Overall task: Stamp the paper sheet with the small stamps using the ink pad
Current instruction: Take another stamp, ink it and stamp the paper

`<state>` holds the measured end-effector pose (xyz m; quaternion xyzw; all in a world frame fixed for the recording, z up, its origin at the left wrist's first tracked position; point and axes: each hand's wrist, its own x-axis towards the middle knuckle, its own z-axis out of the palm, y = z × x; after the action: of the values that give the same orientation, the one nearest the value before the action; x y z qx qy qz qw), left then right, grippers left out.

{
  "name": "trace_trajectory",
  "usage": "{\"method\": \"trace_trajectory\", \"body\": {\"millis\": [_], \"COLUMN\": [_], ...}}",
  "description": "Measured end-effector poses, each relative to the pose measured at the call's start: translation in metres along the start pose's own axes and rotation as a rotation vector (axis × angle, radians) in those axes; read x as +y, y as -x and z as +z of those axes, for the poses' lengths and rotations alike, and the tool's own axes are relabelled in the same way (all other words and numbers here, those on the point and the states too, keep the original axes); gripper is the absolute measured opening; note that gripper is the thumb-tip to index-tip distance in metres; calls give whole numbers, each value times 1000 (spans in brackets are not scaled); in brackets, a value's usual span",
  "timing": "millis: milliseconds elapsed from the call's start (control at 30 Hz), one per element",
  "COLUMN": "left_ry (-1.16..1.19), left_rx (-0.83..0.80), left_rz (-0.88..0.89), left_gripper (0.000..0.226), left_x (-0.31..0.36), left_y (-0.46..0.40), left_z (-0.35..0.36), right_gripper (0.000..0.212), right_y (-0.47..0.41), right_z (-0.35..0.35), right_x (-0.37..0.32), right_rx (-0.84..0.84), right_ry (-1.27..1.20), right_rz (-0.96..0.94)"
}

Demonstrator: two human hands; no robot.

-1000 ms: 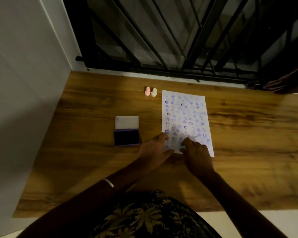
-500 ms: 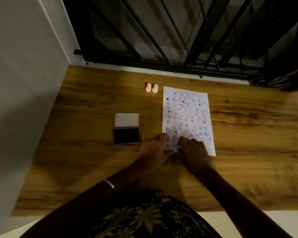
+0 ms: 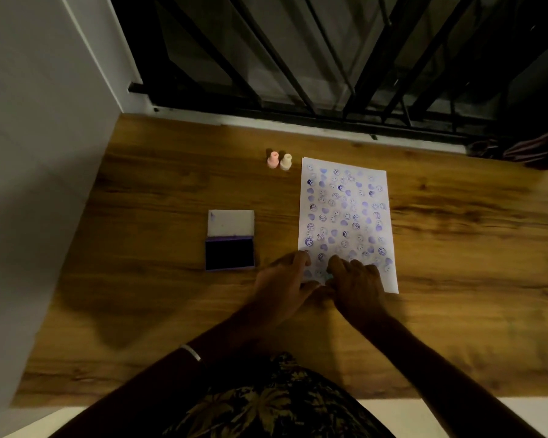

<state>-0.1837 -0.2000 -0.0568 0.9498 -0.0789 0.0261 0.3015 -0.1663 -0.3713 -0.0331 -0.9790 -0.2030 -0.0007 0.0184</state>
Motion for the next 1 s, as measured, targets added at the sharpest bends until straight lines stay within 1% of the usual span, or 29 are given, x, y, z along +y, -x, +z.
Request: {"method": "trace_trajectory", "body": {"millis": [167, 267, 467, 633, 700, 733, 800, 867, 933, 967, 1000], "left_ry": [18, 21, -20, -26, 18, 87, 325, 654, 1042, 1215, 1346], "left_rx": [7, 1, -6, -32, -62, -94, -128, -113, -108, -95, -76], "left_rz": [1, 0, -14, -39, -72, -107, -231, -472, -777, -887, -951], "left_gripper": [49, 49, 49, 50, 51, 50, 40, 27, 17, 13, 13], "left_x": [0, 2, 3, 5, 5, 6, 6, 7, 8, 8, 6], "left_y": [1, 0, -3, -3, -6, -7, -10, -12, -13, -13, -12], "left_z": [-1, -2, -3, -5, -11, -16, -27, -41, -57, -66, -72], "right_gripper": [39, 35, 26, 27, 25, 23, 22, 19, 15, 14, 12], "right_y": [-1, -1, -2, 2, 5, 7, 8, 7, 4, 2, -1], "right_z": [-3, -7, -24, -50, -54, -55, -56, -56, -59, -59, -60], "right_x": [-3, -2, 2, 6, 3, 1, -6, -16, -29, -36, -43], "right_rx": [-49, -53, -11, 106, 116, 114, 114, 119, 113, 109, 105], "right_ry": [5, 15, -37, -77, -102, -121, -173, -233, -287, -308, -325], "right_rz": [12, 1, -52, 46, 81, 90, 83, 39, -7, -29, -48]}}
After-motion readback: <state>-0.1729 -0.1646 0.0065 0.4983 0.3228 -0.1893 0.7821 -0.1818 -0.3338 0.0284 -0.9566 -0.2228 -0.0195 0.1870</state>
